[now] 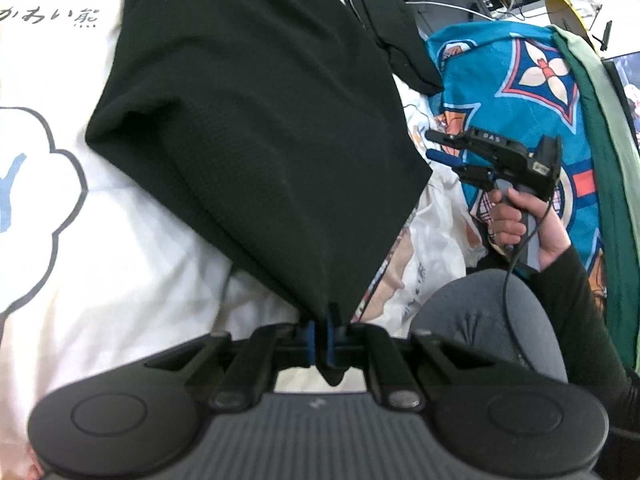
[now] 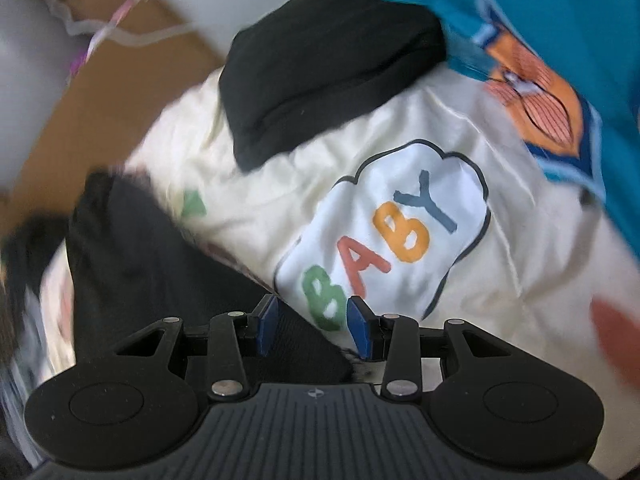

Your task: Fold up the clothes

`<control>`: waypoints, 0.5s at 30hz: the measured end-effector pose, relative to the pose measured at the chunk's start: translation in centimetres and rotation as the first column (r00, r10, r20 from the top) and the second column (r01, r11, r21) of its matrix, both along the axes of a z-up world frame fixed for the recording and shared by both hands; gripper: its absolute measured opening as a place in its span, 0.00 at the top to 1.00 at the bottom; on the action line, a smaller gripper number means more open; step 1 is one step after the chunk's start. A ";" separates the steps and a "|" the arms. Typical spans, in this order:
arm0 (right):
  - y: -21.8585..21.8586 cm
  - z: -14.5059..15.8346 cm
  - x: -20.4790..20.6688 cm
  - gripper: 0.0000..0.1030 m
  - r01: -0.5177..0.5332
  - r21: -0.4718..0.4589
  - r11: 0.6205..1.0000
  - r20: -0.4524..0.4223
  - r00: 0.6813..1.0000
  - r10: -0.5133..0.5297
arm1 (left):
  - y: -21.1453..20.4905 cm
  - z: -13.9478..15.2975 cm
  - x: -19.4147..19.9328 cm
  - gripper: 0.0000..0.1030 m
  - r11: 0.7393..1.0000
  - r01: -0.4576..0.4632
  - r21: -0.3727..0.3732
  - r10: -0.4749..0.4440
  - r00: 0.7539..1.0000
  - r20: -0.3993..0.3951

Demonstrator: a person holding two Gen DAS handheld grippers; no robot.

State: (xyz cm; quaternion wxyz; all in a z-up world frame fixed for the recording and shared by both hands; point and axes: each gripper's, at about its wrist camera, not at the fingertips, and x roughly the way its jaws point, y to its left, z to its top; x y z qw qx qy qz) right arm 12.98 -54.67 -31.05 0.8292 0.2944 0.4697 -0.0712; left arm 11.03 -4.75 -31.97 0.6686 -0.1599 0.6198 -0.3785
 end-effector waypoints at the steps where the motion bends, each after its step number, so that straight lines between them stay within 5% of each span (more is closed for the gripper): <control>1: -0.1 0.1 0.3 0.56 -0.042 -0.010 0.999 -0.012 0.999 0.042 | 0.0 0.0 0.0 0.95 1.000 -0.002 0.002 0.002 1.000 0.000; 3: 0.3 0.5 0.6 0.56 -0.106 -0.045 0.993 -0.024 0.994 0.105 | -0.1 -0.1 0.0 0.95 1.000 -0.004 0.007 0.004 1.000 0.004; 6: -0.1 0.6 0.9 0.56 -0.157 0.023 0.987 -0.001 0.988 0.157 | -0.1 0.0 -0.2 0.95 1.000 -0.006 0.007 0.006 1.000 0.013; 15: 1.6 -1.4 3.6 0.56 -0.365 0.026 0.931 -0.112 0.924 0.365 | -0.2 0.1 0.5 0.94 0.999 0.002 0.038 -0.002 1.000 0.003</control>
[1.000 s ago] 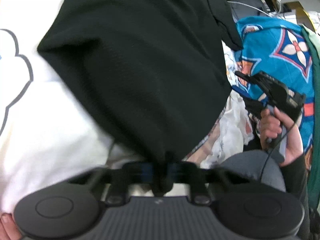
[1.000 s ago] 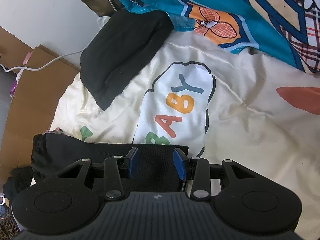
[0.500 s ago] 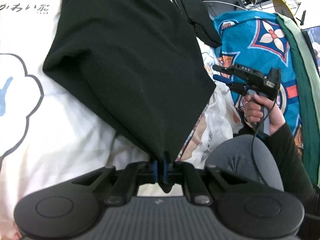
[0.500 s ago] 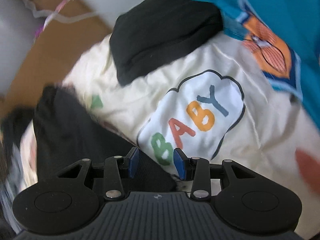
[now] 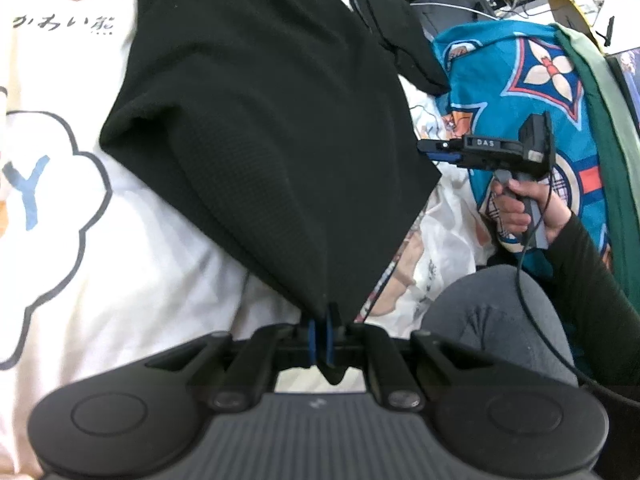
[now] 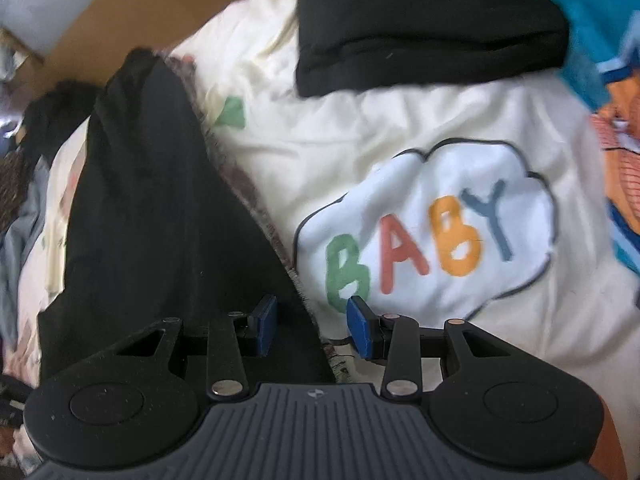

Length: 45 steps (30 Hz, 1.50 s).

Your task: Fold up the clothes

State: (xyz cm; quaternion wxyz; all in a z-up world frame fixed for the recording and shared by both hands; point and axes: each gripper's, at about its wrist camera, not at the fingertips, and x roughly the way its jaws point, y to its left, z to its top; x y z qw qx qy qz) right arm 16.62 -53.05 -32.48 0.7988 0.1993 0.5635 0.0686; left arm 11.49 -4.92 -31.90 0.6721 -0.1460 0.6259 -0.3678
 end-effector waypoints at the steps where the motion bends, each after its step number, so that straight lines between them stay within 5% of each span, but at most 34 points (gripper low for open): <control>1: -0.1 -0.3 0.4 0.55 -0.017 0.012 1.000 -0.017 1.000 0.017 | -0.1 -0.2 0.1 0.94 1.000 0.002 0.005 -0.002 1.000 -0.010; 7: -0.2 -1.6 1.4 0.55 -0.176 0.090 0.980 -0.080 0.980 0.184 | -0.5 -1.4 0.8 0.93 0.999 0.025 0.037 -0.023 0.998 -0.053; 13: -1.4 -2.6 2.3 0.55 -0.181 0.193 0.964 -0.092 0.975 0.202 | 0.1 -2.6 1.7 0.68 0.998 -0.036 0.042 0.041 0.993 -0.112; 20: 0.2 -2.3 3.1 0.47 -0.251 0.170 0.953 -0.084 0.960 0.268 | -0.8 -3.0 2.0 0.71 0.997 -0.057 0.055 0.063 0.991 -0.115; 21: 0.6 -2.2 2.9 0.53 -0.254 0.145 0.956 -0.081 0.960 0.267 | -1.1 -2.9 2.0 0.78 0.997 -0.053 0.061 0.059 0.992 -0.109; 23: 1.2 -1.9 2.6 0.92 -0.253 0.108 0.961 -0.082 0.961 0.263 | -1.4 -2.7 2.1 0.89 0.996 -0.041 0.079 0.049 0.994 -0.098; 24: 1.4 -1.9 2.3 0.96 -0.250 0.096 0.964 -0.087 0.962 0.258 | -1.5 -2.5 2.1 0.92 0.996 -0.034 0.081 0.042 0.995 -0.093; 33: 0.9 1.5 -0.8 0.98 -0.230 0.128 0.965 -0.017 0.972 0.234 | -0.9 1.2 2.6 0.95 0.995 0.061 0.080 -0.060 0.998 -0.016; 40: 1.0 0.9 -2.8 0.98 -0.237 0.173 0.956 -0.048 0.967 0.249 | -0.2 1.1 2.3 0.94 0.988 0.071 0.140 -0.069 0.997 -0.018; 43: 1.0 0.1 -2.6 0.93 -0.226 0.173 0.959 -0.050 0.970 0.238 | -0.6 0.4 2.3 0.90 0.987 0.062 0.150 -0.057 0.998 -0.036; 45: 1.0 -0.4 -2.3 0.79 -0.211 0.169 0.963 -0.058 0.973 0.223 | -0.6 -0.1 2.4 0.83 0.986 0.057 0.155 -0.050 0.997 -0.050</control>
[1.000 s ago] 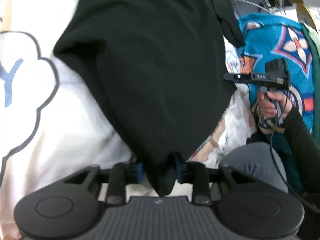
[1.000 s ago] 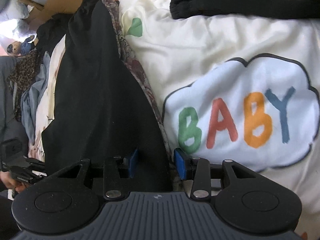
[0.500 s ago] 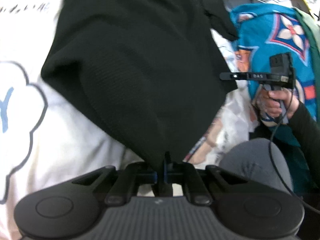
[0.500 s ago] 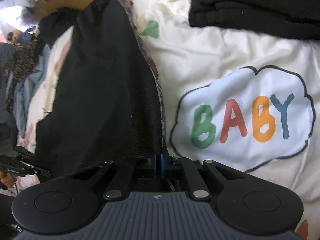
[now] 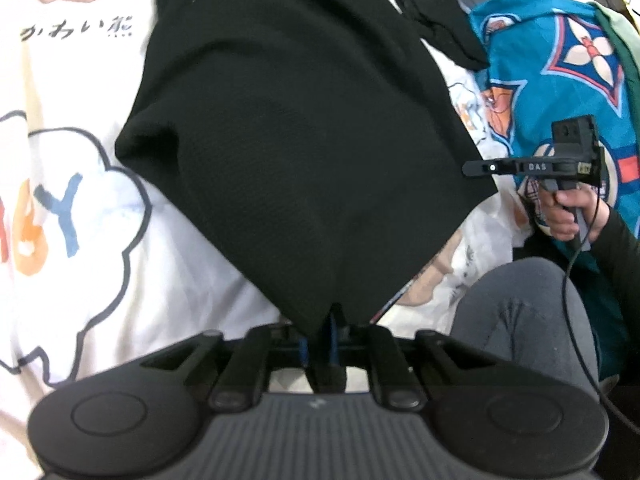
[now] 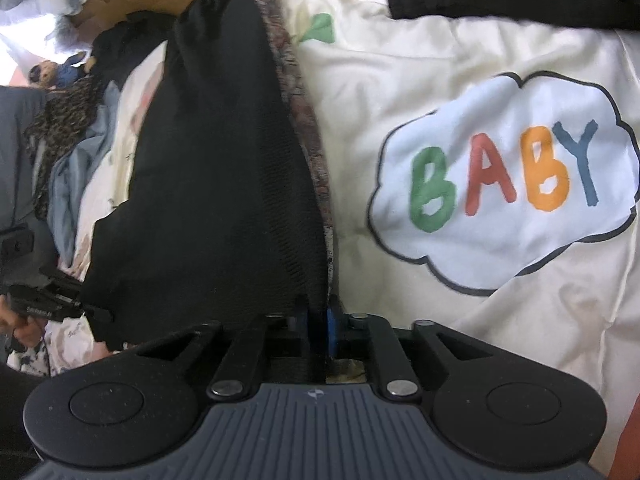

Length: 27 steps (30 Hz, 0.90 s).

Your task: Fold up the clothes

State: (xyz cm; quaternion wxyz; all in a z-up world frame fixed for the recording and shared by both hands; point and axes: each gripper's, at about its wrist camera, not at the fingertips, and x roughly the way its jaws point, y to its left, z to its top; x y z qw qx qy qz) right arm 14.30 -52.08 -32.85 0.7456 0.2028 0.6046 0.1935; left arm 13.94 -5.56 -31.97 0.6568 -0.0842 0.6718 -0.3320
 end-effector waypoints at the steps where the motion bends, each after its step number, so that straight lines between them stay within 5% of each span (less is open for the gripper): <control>1: -0.1 -0.2 0.2 0.62 0.008 0.000 1.000 -0.003 1.000 -0.008 | 0.1 -0.3 0.1 0.83 1.000 -0.008 0.001 0.008 1.000 -0.009; 2: -0.2 -0.4 0.4 0.56 0.007 0.008 1.000 -0.001 1.000 -0.007 | 0.4 -0.4 0.2 0.81 1.000 -0.017 -0.001 0.017 1.000 -0.020; 10: 0.8 -2.5 2.3 0.55 -0.013 0.096 0.995 -0.020 1.000 0.015 | 1.7 -2.0 0.4 0.64 0.997 -0.073 -0.015 0.072 0.996 -0.057; 12: 1.1 -2.8 2.7 0.65 -0.018 0.120 0.993 -0.012 1.000 0.019 | 1.4 -2.3 0.4 0.63 0.995 -0.097 -0.020 0.095 0.993 -0.074; 14: 2.0 -2.7 3.0 0.93 -0.055 0.087 0.995 -0.001 0.998 0.055 | 1.3 -2.3 0.4 0.66 0.995 -0.099 -0.030 0.097 0.992 -0.076; 16: 2.6 -2.5 3.2 0.96 -0.069 0.088 0.994 -0.007 0.998 0.069 | 1.2 -1.9 0.2 0.88 0.996 -0.077 -0.034 0.075 0.996 -0.045; 17: 3.0 -2.2 3.2 0.96 -0.083 0.070 0.994 -0.001 0.996 0.084 | 1.1 -1.6 0.1 0.91 0.997 -0.065 -0.035 0.064 0.997 -0.029; 27: 3.9 5.1 1.3 0.98 -0.050 0.128 0.991 0.112 0.993 0.036 | 4.4 3.0 0.4 0.95 0.989 -0.091 -0.118 0.097 0.994 0.047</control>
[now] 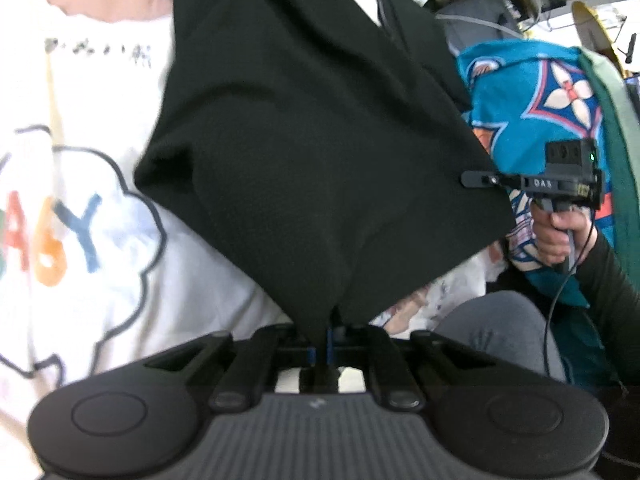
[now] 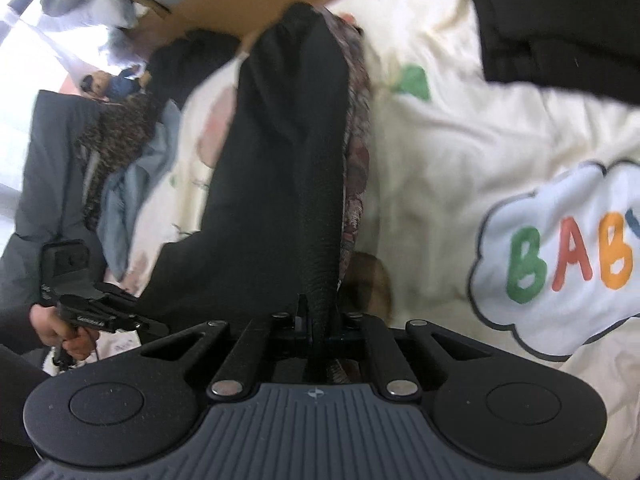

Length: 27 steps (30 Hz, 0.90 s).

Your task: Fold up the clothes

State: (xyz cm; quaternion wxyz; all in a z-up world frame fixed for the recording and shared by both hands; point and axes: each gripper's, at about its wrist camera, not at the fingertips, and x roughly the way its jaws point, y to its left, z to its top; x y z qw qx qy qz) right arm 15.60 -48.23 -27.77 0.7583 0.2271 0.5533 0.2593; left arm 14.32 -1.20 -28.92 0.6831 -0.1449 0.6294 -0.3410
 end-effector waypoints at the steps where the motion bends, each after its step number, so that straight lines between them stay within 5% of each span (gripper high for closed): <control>1: 0.2 0.6 -0.2 0.98 0.001 0.006 1.000 0.010 1.000 -0.001 | 0.5 0.4 0.0 0.95 1.000 -0.009 0.001 0.009 1.000 0.006; 27: 7.1 3.8 -6.9 0.98 0.109 0.059 0.992 0.002 0.994 -0.110 | 8.8 4.9 -2.2 0.96 0.997 -0.072 -0.014 0.073 0.992 0.106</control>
